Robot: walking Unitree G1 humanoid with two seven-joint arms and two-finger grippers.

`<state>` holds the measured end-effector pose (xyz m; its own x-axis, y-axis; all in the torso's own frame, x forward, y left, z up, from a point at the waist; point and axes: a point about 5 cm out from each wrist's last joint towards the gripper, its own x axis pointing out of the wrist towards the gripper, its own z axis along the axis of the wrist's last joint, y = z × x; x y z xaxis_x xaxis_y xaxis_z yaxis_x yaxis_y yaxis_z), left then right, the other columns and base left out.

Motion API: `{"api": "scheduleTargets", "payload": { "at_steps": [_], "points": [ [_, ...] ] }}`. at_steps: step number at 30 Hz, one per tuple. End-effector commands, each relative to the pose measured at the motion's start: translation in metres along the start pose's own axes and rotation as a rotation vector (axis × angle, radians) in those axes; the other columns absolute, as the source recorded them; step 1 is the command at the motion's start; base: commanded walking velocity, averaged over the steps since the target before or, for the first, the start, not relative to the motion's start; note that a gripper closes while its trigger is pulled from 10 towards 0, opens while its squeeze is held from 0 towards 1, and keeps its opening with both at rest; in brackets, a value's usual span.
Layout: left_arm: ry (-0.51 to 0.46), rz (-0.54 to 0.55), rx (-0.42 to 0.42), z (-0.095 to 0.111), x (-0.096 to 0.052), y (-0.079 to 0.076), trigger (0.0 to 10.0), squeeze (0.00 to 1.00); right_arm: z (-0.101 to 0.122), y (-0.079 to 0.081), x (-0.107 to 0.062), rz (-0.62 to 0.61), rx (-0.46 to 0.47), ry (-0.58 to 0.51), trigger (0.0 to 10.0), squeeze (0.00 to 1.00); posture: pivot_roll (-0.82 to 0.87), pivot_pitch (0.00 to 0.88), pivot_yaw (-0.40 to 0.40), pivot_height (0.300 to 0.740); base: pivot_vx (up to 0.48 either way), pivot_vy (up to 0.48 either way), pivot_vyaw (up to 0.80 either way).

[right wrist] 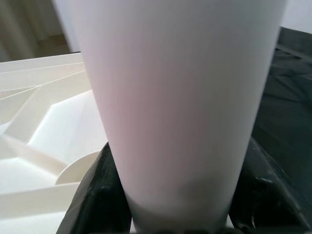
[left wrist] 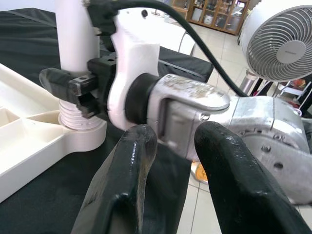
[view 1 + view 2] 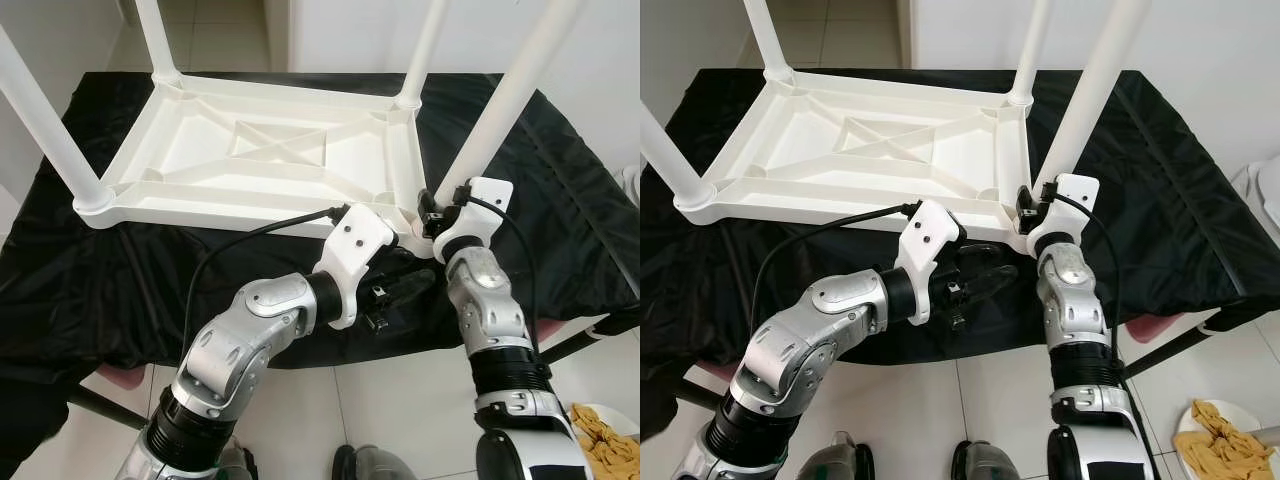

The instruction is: Building children table

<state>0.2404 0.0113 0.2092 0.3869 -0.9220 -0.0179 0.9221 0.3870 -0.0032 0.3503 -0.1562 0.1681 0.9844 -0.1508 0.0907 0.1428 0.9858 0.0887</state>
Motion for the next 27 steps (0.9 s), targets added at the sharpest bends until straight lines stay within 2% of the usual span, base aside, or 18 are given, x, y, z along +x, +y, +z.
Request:
{"api": "scheduleTargets", "payload": {
  "at_steps": [1,4,6,8,9,10,14,19,20,21,22,27],
  "points": [
    [-0.004,0.013,-0.002,0.001,0.0,-0.002,10.0,0.0,-0.008,0.001,-0.001,-0.045,0.014,0.047,10.0,0.0,0.04,0.069,-0.046,0.74,0.0,0.0,0.0],
    [-0.006,0.012,-0.004,0.001,0.0,-0.002,10.0,0.0,-0.008,0.011,-0.003,-0.126,0.009,0.058,10.0,0.0,0.04,0.065,-0.051,0.74,0.0,0.0,0.0],
    [-0.006,0.012,-0.004,0.001,0.0,-0.002,10.0,0.0,-0.008,0.011,-0.003,-0.126,0.009,0.058,10.0,0.0,0.04,0.065,-0.051,0.74,0.0,0.0,0.0],
    [-0.007,0.011,-0.006,0.0,0.001,-0.003,10.0,0.0,-0.01,0.022,-0.006,-0.153,0.014,0.063,10.0,0.0,0.04,0.063,-0.054,0.74,0.0,0.0,0.0],
    [-0.007,0.011,-0.006,0.0,0.001,-0.003,10.0,0.0,-0.01,0.022,-0.006,-0.153,0.014,0.063,10.0,0.0,0.04,0.063,-0.054,0.74,0.0,0.0,0.0],
    [-0.008,0.012,-0.008,0.0,0.001,-0.003,10.0,0.0,-0.01,0.03,-0.007,-0.147,0.02,0.066,10.0,0.0,0.04,0.061,-0.056,0.74,0.0,0.0,0.0],
    [-0.009,0.014,-0.01,0.0,0.001,-0.003,10.0,0.0,-0.011,0.035,-0.008,-0.12,0.023,0.072,10.0,0.0,0.04,0.06,-0.058,0.74,0.0,0.0,0.0],
    [-0.009,0.02,-0.011,0.0,0.0,-0.002,10.0,0.0,-0.01,0.032,-0.007,-0.122,0.024,0.069,10.0,0.0,0.05,0.057,-0.059,0.74,0.0,0.0,0.0],
    [-0.009,0.021,-0.011,0.0,0.0,-0.002,10.0,0.0,-0.01,0.033,-0.007,-0.088,0.045,0.073,10.0,0.71,0.05,0.057,-0.057,0.74,0.0,0.0,0.0],
    [-0.009,0.021,-0.011,0.0,0.0,-0.002,10.0,0.0,-0.01,0.035,-0.007,-0.053,0.056,0.071,10.0,1.0,0.05,0.057,-0.057,0.74,0.0,0.0,0.0],
    [-0.009,0.021,-0.011,0.0,0.0,-0.002,10.0,0.0,-0.01,0.038,-0.008,-0.018,0.072,0.065,10.0,1.0,0.05,0.057,-0.057,0.74,0.0,0.0,0.0],
    [-0.008,0.02,-0.012,0.0,0.0,-0.002,10.0,0.0,-0.008,0.039,-0.009,0.007,0.087,0.041,10.0,1.0,0.05,0.061,-0.055,0.74,0.0,0.0,0.0]
  ]
}}
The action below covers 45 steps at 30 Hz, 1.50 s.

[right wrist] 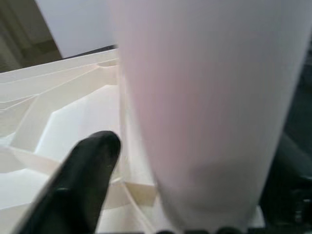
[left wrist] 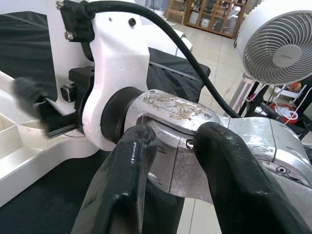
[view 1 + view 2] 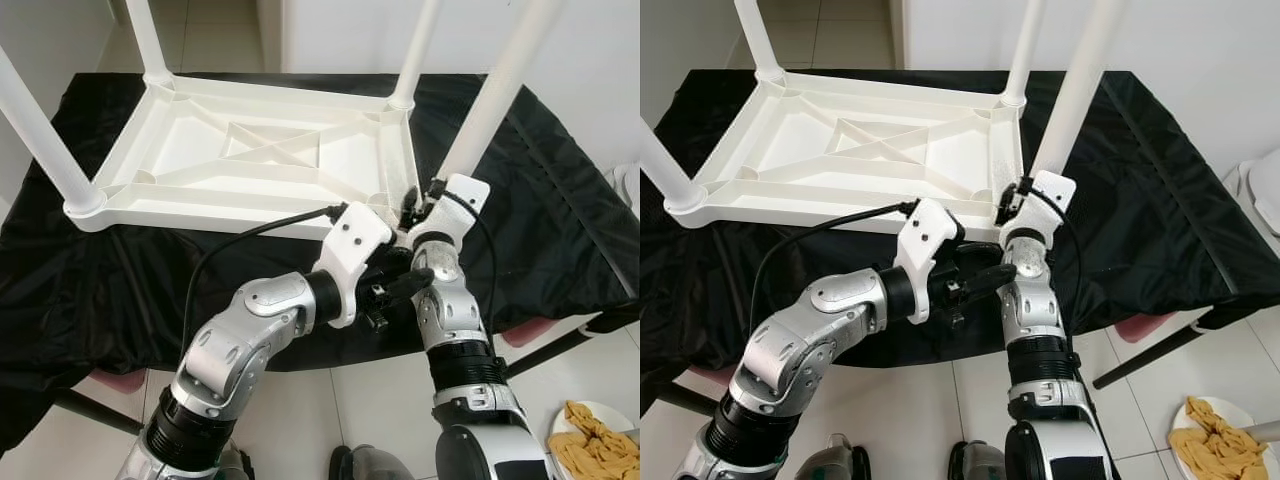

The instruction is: Building children table

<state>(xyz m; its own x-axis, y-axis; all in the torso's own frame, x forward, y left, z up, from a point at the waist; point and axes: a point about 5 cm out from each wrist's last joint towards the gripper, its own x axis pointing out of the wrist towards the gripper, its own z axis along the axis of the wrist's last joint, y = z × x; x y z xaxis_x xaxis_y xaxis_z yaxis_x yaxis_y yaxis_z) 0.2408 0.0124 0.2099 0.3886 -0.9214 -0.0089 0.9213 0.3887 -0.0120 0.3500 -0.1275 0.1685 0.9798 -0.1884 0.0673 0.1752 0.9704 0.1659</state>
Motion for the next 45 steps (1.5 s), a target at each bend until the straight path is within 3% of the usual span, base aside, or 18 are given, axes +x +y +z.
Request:
{"api": "scheduleTargets", "payload": {
  "at_steps": [1,5,12,13,21,23,27,28,36,40,45],
  "points": [
    [0.002,0.018,-0.004,0.0,0.0,-0.002,10.0,0.0,-0.005,0.009,-0.005,0.053,0.005,0.008,10.0,1.0,0.05,0.063,-0.052,0.74,0.0,0.0,0.0],
    [0.002,0.019,-0.005,0.0,0.0,-0.002,10.0,0.0,-0.003,0.007,-0.004,0.066,0.01,-0.003,10.0,1.0,0.05,0.066,-0.049,0.74,0.0,0.0,0.0],
    [0.003,0.021,-0.006,0.0,0.0,-0.001,10.0,0.0,-0.001,-0.012,0.001,0.114,-0.003,-0.019,10.0,1.0,0.04,0.067,-0.045,0.74,0.0,0.0,0.0],
    [0.003,0.02,-0.005,0.0,0.0,-0.001,10.0,0.0,-0.001,-0.018,0.005,0.208,-0.013,-0.003,10.0,0.0,0.04,0.067,-0.043,0.74,0.0,0.0,0.0],
    [0.003,0.017,-0.012,-0.001,0.001,-0.001,10.0,0.0,0.001,-0.026,0.01,0.325,-0.024,0.011,10.0,0.0,0.04,0.063,-0.042,0.74,0.0,0.0,0.0],
    [0.008,0.012,-0.012,-0.001,0.0,0.0,10.0,0.0,0.007,-0.032,0.013,0.45,-0.061,0.0,10.0,0.0,0.05,0.06,-0.038,0.74,0.0,0.0,0.0],
    [0.011,0.01,-0.011,-0.001,0.0,0.0,10.0,0.0,0.01,-0.035,0.014,0.544,-0.102,-0.007,10.0,0.0,0.05,0.056,-0.035,0.74,0.0,0.0,0.0],
    [0.012,0.008,-0.01,-0.001,0.0,0.0,10.0,0.0,0.011,-0.039,0.014,0.627,-0.136,-0.005,10.0,0.0,0.05,0.056,-0.035,0.74,0.0,0.0,0.0],
    [0.011,0.007,-0.008,0.0,0.001,0.0,10.0,0.0,0.015,-0.047,0.018,0.683,-0.162,0.0,10.0,0.0,0.05,0.053,-0.037,0.74,0.0,0.0,0.0],
    [0.01,0.007,-0.008,0.0,0.001,-0.001,10.0,0.0,0.018,-0.056,0.02,0.816,-0.22,0.033,10.0,0.0,0.05,0.056,-0.037,0.74,0.0,0.0,0.0],
    [0.011,0.009,-0.008,0.0,0.001,-0.001,10.0,0.0,0.018,-0.064,0.021,0.876,-0.245,0.061,10.0,0.0,0.06,0.056,-0.039,0.74,0.0,0.0,0.0]
  ]
}}
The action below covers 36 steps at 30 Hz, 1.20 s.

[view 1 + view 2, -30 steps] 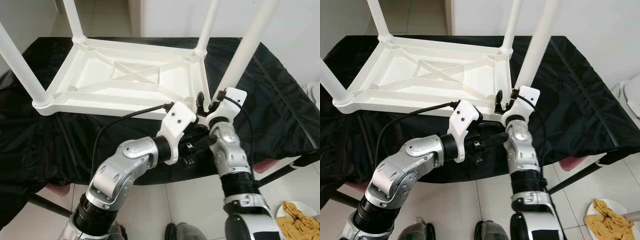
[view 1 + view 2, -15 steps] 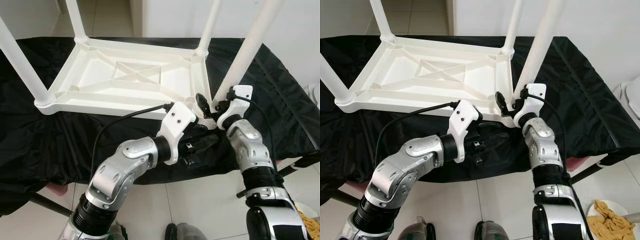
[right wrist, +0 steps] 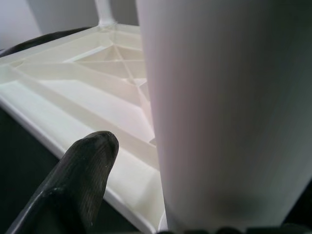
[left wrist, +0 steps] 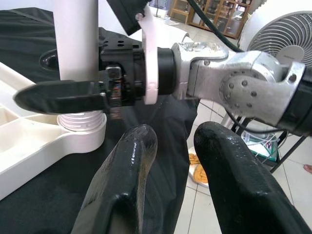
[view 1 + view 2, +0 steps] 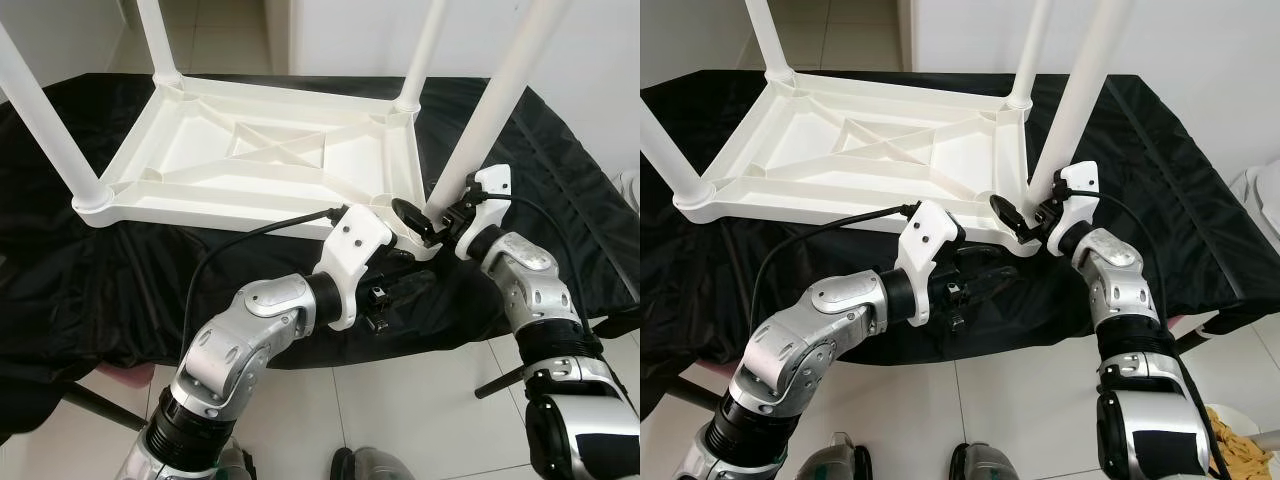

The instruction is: Building children table

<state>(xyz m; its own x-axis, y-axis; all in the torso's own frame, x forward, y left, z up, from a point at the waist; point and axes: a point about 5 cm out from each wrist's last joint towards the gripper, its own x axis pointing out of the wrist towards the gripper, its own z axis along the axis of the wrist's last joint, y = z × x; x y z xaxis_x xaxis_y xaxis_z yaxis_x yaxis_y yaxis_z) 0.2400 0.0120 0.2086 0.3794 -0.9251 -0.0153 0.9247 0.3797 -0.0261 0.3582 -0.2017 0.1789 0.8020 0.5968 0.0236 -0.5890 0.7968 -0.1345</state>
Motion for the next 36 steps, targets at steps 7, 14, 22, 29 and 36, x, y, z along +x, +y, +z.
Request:
{"api": "scheduleTargets", "payload": {
  "at_steps": [7,14,22,29,36],
  "points": [
    [0.006,0.02,0.007,0.001,0.001,0.0,10.0,0.0,-0.006,-0.008,-0.007,0.075,-0.013,0.05,6.1,0.0,0.06,0.056,-0.04,0.74,0.0,0.0,0.0],
    [0.01,0.018,0.01,0.001,0.0,0.0,10.0,0.0,-0.009,-0.013,-0.014,0.096,-0.018,0.073,0.0,0.0,0.06,0.057,-0.037,0.74,0.0,0.0,0.0],
    [0.013,0.007,0.005,0.001,0.0,-0.001,10.0,0.0,-0.009,-0.014,-0.016,0.123,-0.02,0.073,0.0,0.0,0.06,0.051,-0.038,0.74,0.0,0.0,0.0],
    [0.015,0.004,0.001,0.0,0.001,-0.002,10.0,0.0,-0.01,-0.014,-0.015,0.089,0.012,0.051,10.0,0.0,0.06,0.048,-0.045,0.74,0.0,0.0,0.0],
    [0.017,0.003,-0.005,-0.001,0.0,-0.003,10.0,0.0,-0.01,-0.016,-0.015,-0.023,0.023,0.025,10.0,0.0,0.06,0.049,-0.041,0.74,0.0,0.0,0.0]
  ]
}}
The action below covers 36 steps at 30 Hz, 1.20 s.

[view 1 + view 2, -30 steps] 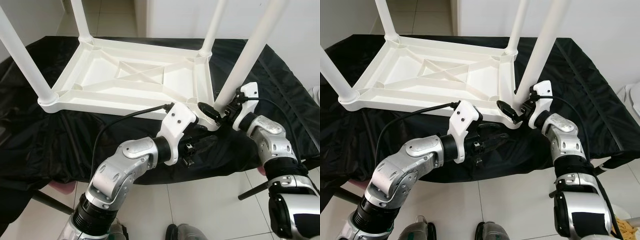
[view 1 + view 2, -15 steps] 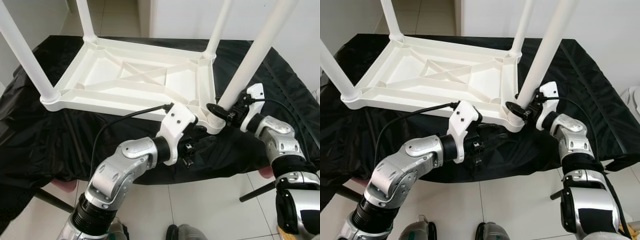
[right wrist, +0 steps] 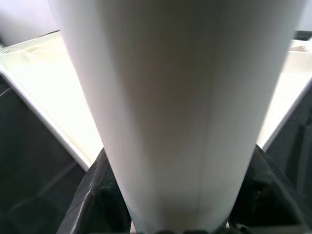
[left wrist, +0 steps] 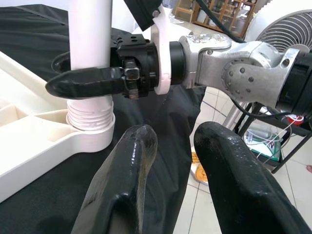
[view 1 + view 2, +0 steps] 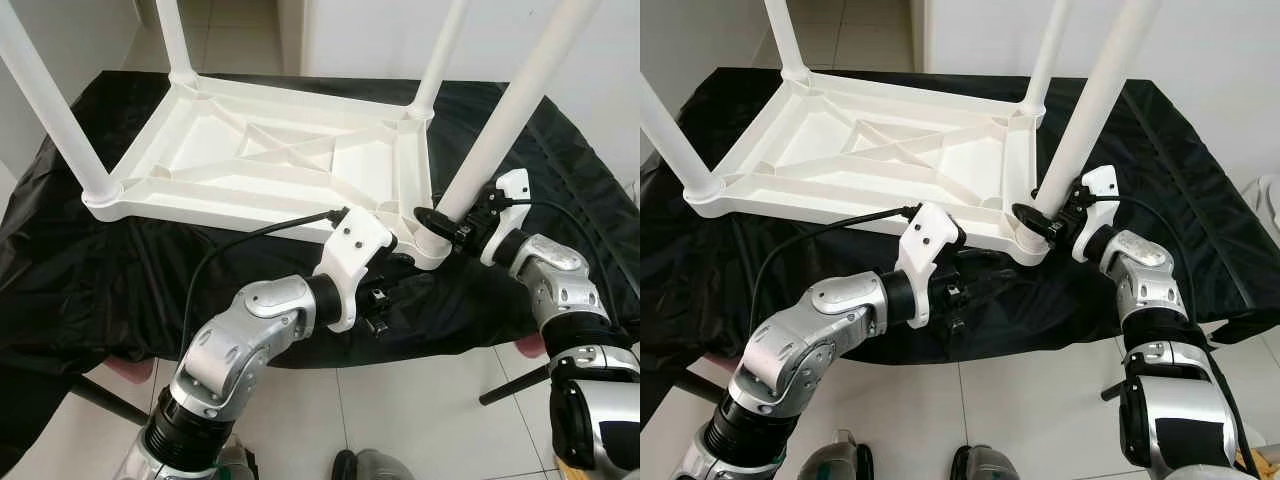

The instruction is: Building children table

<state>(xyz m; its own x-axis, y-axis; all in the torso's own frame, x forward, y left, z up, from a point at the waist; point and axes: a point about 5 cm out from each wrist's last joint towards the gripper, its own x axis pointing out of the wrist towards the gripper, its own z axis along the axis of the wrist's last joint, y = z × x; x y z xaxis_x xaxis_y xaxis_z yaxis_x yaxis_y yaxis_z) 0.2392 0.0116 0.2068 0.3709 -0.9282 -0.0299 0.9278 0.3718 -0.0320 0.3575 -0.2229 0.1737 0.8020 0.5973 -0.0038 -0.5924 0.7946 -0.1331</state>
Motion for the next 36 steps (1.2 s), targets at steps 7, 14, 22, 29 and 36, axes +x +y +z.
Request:
{"api": "scheduleTargets", "payload": {
  "at_steps": [7,14,22,29,36],
  "points": [
    [0.005,0.005,-0.006,0.0,0.0,-0.004,10.0,0.0,0.0,0.006,0.003,-0.203,0.039,-0.042,10.0,0.0,0.05,0.059,-0.036,0.74,0.0,0.0,0.0],
    [0.003,0.005,-0.009,0.0,0.001,-0.003,10.0,0.0,-0.001,0.029,0.008,-0.261,0.058,-0.066,10.0,0.0,0.03,0.064,-0.037,0.74,0.0,0.0,0.0],
    [0.004,0.003,-0.008,0.0,0.002,-0.003,10.0,0.0,0.0,0.047,0.016,-0.362,0.15,-0.104,10.0,0.0,0.03,0.061,-0.039,0.74,0.0,0.0,0.0],
    [0.001,0.008,-0.007,0.001,0.002,-0.002,10.0,0.0,-0.001,0.056,0.022,-0.501,0.253,-0.126,10.0,0.0,0.03,0.059,-0.044,0.74,0.0,0.0,0.0],
    [-0.001,0.014,-0.007,0.001,0.002,-0.002,10.0,0.0,-0.007,0.063,0.026,-0.7,0.286,-0.057,10.0,0.0,0.04,0.061,-0.048,0.74,0.0,0.0,0.0]
  ]
}}
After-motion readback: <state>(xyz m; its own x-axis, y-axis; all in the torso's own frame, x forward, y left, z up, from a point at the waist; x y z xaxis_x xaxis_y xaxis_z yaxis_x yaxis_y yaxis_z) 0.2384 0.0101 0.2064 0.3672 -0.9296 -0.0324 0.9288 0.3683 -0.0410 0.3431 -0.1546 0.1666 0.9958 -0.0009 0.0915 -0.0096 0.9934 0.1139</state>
